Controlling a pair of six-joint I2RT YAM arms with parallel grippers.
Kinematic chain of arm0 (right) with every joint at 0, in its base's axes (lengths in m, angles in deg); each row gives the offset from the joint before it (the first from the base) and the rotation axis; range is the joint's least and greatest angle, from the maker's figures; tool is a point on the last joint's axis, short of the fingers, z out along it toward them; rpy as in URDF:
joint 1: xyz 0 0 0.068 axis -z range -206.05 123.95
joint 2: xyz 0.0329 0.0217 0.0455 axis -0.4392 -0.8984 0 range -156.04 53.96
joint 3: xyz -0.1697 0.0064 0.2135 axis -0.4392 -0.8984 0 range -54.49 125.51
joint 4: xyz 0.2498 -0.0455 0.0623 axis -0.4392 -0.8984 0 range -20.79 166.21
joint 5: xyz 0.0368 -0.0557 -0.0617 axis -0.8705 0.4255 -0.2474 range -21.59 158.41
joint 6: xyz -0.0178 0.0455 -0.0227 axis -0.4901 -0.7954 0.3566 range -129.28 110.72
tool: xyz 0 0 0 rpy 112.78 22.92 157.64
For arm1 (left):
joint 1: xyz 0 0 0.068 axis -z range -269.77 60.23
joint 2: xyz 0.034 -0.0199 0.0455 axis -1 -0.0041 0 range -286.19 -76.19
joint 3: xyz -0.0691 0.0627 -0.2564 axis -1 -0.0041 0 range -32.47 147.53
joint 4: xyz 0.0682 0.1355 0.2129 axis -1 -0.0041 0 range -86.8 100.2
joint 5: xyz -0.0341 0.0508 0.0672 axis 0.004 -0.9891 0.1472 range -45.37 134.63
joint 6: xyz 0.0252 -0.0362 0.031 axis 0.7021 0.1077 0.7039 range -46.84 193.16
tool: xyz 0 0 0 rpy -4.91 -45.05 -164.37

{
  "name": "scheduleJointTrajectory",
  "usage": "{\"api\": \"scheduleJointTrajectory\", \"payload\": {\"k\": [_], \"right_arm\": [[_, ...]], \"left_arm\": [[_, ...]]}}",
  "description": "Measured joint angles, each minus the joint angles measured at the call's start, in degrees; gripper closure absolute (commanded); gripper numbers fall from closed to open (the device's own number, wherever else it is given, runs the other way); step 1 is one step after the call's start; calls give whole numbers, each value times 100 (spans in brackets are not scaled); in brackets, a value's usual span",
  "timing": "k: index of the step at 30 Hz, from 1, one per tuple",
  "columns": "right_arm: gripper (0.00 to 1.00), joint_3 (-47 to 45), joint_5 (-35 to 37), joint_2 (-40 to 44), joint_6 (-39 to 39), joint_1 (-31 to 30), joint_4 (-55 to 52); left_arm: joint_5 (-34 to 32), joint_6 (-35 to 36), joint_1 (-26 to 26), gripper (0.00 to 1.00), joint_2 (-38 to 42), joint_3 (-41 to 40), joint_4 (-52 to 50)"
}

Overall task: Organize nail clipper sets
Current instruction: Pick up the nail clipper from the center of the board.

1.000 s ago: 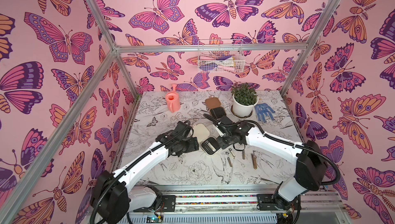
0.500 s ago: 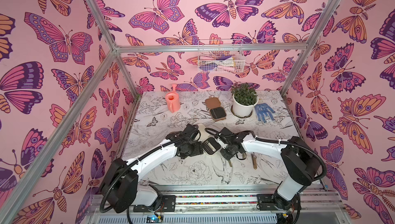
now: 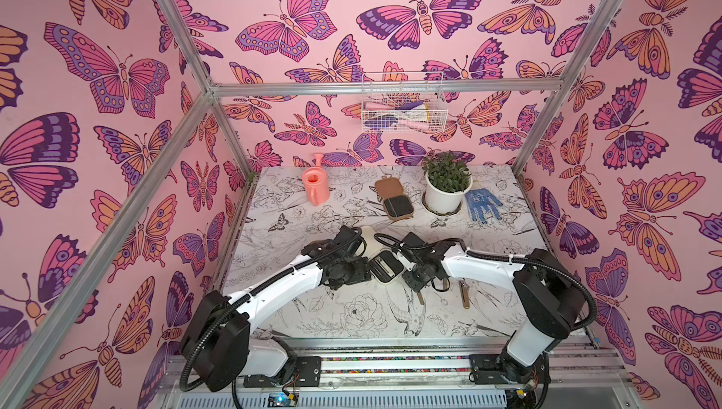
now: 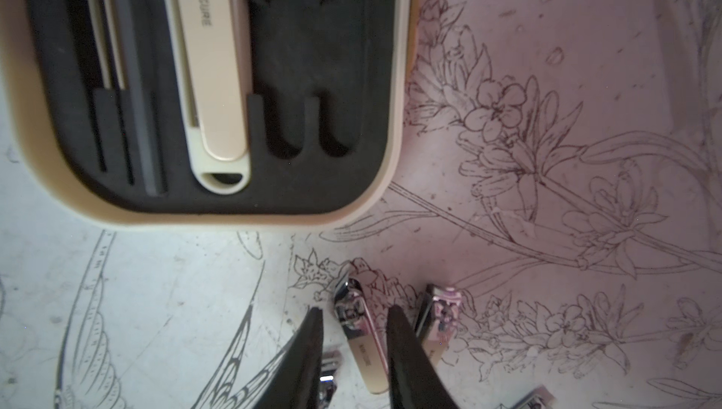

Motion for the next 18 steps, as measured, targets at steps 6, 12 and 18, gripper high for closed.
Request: {"api": "scheduleJointTrajectory", "payload": {"k": [6, 12, 18], "right_arm": [[71, 205, 0, -227, 103, 0, -219], [71, 302, 0, -249, 162, 11, -463], [74, 463, 0, -435, 243, 42, -597]], "left_arm": [[0, -2, 0, 18, 2, 0, 9], [-13, 0, 0, 18, 2, 0, 22], [-13, 0, 0, 18, 2, 0, 24]]}}
